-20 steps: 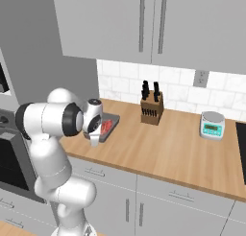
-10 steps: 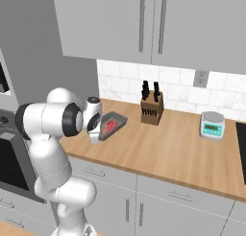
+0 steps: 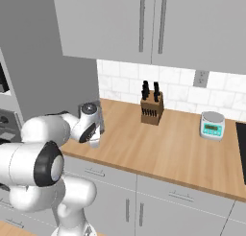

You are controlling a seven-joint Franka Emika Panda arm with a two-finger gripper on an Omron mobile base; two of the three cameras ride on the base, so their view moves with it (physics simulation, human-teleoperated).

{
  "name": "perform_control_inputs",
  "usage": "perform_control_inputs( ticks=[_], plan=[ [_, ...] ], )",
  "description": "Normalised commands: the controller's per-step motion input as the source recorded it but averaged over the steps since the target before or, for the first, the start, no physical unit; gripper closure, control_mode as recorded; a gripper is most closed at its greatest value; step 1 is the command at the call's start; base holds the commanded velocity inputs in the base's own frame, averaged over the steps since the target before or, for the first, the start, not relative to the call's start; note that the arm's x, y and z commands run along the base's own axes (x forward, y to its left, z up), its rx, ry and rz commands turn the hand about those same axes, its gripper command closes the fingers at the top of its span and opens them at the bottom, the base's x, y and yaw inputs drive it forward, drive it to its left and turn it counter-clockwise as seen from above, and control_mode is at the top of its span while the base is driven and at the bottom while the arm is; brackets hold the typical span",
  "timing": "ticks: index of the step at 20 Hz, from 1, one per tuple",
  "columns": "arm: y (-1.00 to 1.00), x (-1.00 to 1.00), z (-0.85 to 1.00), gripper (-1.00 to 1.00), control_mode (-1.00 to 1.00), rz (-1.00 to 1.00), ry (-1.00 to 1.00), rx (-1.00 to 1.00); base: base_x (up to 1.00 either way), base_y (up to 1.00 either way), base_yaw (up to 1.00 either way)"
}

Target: Take the meat container that has the steak and place it on the second highest rack of the freezer. Then take the vegetable container that has the onion and garlic and place it on the highest rack of the freezer.

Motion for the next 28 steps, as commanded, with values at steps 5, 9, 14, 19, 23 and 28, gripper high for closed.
perform_control_inputs(
  ticks=[5,9,14,19,23,28],
  plan=[
    [-0.52,-0.63,1.00,1.00,-1.00,0.04,-0.09,0.00,0.00,0.00,0.00],
    [-0.32,-0.80,1.00,1.00,-1.00,0.01,0.09,0.00,0.00,0.00,0.00],
    [-0.13,-0.83,0.83,1.00,-1.00,0.00,0.23,0.00,0.00,0.00,0.00],
    [0.00,-0.54,0.53,1.00,-1.00,0.00,0.14,0.03,0.00,0.00,0.00],
    [-0.01,-0.36,0.50,1.00,-1.00,0.00,-0.01,0.06,0.00,0.00,0.00],
    [0.00,-0.20,0.61,1.00,-1.00,-0.01,0.00,0.04,0.00,0.00,0.00]
  ],
)
